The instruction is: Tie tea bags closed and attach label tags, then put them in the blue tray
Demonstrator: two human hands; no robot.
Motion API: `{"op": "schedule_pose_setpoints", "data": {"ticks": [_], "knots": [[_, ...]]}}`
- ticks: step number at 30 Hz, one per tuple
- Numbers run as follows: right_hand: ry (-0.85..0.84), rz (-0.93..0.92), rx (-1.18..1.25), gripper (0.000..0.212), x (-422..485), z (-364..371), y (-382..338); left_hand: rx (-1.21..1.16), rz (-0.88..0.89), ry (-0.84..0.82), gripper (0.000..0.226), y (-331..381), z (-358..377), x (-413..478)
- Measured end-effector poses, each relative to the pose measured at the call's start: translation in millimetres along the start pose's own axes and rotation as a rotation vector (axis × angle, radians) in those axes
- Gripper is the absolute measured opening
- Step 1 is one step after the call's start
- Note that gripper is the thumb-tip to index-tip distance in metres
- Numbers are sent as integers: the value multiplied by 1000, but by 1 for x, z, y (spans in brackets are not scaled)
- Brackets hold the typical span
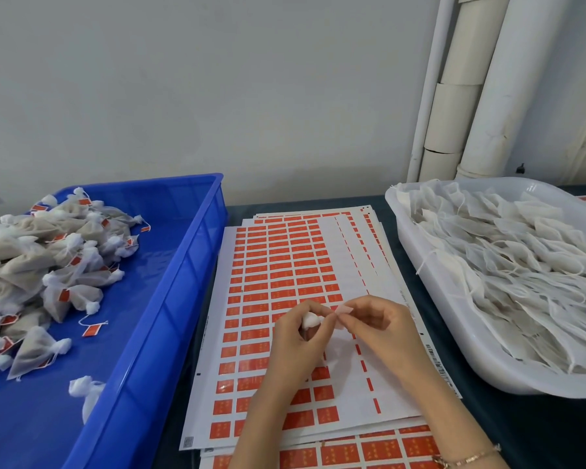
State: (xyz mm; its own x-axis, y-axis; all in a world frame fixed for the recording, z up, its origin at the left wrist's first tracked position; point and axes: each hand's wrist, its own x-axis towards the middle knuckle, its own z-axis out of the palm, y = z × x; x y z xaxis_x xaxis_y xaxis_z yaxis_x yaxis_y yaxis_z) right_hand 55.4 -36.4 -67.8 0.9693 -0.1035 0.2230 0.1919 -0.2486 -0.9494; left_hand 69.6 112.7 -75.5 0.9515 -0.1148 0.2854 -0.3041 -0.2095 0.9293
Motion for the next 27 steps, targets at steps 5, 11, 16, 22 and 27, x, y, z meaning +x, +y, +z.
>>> {"op": "schedule_pose_setpoints", "data": {"ticks": [5,11,16,22,27], "knots": [[-15,-6,24,11,0,0,-3,-2,-23,32,7,-1,0,1],[5,-69,-39,16,-1,1,-2,6,-19,41,12,1,0,0],[62,-157,-152,19,-2,2,2,22,-20,14,14,3,0,1],[88,-258,-210,32,-3,1,1,-73,-125,2,17,7,-5,3],[77,-205,-188,29,-3,0,1,-109,-181,-38,16,12,-10,2]]}}
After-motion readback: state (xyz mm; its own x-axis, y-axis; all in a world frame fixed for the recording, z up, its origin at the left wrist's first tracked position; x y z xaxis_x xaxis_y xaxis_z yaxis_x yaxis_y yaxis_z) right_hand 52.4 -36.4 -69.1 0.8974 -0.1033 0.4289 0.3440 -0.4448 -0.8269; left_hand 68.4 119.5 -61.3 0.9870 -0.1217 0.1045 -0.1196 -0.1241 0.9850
